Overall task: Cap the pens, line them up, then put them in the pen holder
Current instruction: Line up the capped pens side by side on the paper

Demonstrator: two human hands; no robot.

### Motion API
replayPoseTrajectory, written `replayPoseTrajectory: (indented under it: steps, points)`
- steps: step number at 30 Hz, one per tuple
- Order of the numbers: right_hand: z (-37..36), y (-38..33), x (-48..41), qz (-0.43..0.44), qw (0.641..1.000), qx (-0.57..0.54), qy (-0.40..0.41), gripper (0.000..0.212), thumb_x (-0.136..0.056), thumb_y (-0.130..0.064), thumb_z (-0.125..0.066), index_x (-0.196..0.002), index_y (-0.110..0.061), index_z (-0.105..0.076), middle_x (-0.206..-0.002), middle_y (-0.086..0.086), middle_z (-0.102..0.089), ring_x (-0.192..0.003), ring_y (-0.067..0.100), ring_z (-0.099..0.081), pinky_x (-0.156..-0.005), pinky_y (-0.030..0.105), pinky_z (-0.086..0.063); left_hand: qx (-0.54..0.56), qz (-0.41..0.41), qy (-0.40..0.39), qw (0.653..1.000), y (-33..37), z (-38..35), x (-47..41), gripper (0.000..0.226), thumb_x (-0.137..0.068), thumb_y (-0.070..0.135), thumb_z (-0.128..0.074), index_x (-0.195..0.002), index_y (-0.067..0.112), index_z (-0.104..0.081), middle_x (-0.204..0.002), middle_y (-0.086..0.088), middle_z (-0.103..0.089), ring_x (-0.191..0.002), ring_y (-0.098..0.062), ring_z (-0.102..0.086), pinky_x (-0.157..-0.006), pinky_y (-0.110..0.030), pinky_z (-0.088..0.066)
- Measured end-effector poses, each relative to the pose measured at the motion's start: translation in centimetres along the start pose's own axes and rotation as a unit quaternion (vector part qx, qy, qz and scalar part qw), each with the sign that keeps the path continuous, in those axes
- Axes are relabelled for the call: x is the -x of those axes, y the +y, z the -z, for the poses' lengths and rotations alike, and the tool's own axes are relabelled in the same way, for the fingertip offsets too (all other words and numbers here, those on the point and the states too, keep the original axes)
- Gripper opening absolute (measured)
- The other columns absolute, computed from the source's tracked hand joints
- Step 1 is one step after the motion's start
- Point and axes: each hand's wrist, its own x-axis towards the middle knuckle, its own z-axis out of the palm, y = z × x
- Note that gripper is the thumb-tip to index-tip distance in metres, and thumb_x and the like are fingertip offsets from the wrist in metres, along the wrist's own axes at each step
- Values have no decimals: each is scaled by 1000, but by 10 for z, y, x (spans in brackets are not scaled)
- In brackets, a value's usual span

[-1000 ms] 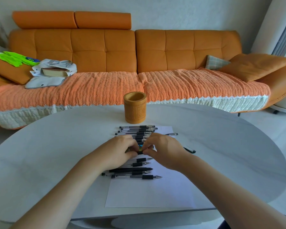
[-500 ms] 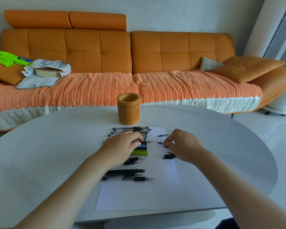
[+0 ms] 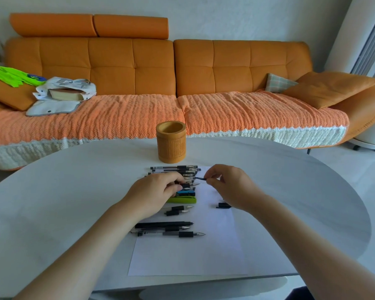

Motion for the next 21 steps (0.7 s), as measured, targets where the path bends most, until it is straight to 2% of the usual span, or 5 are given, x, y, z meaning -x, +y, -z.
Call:
replayPoseTrajectory:
  steps: [7,9,12,16,21]
  points:
    - [-2,-9,3,5,999,-43,-9,14,-96,-26,-57,-99,-31,-70,-66,-17,-53,-54,5,-48,-54,21,-37,6,6,9,1000,0,5,4,14,-96,37,-55,-106,41,-64,-70,23,-53,-70,5,-51,-60,-21,-36]
    - [-4,-11,4,17,999,-47,-18,14,-96,-26,-57,-96,-31,-70,-63,-16,-57,-51,5,-47,-51,17,-36,10,6,5,1000,0,5,5,15,-96,37,-55,-107,40,-64,-75,24,-55,-70,6,-51,-60,-20,-35]
    - [-6,-15,6,34,997,-60,-30,13,-95,-23,-59,-93,-30,-69,-57,-29,-58,-51,-4,-51,-48,9,-37,32,11,-12,999,0,6,5,16,-95,37,-55,-108,39,-65,-86,17,-63,-74,2,-55,-62,-21,-38]
    - [-10,-18,6,62,996,-61,-28,16,-96,-26,-59,-103,-29,-73,-78,-19,-62,-66,-11,-52,-59,6,-40,69,22,-27,997,1,7,5,17,-95,36,-56,-108,35,-68,-94,17,-66,-86,4,-58,-74,-19,-44]
    - [-10,-17,7,50,996,-43,-56,19,-98,-28,-54,-100,-25,-73,-81,-14,-68,-55,-4,-53,-54,13,-37,52,4,-38,998,3,9,5,20,-97,33,-54,-107,28,-71,-97,15,-66,-91,0,-58,-82,-22,-46]
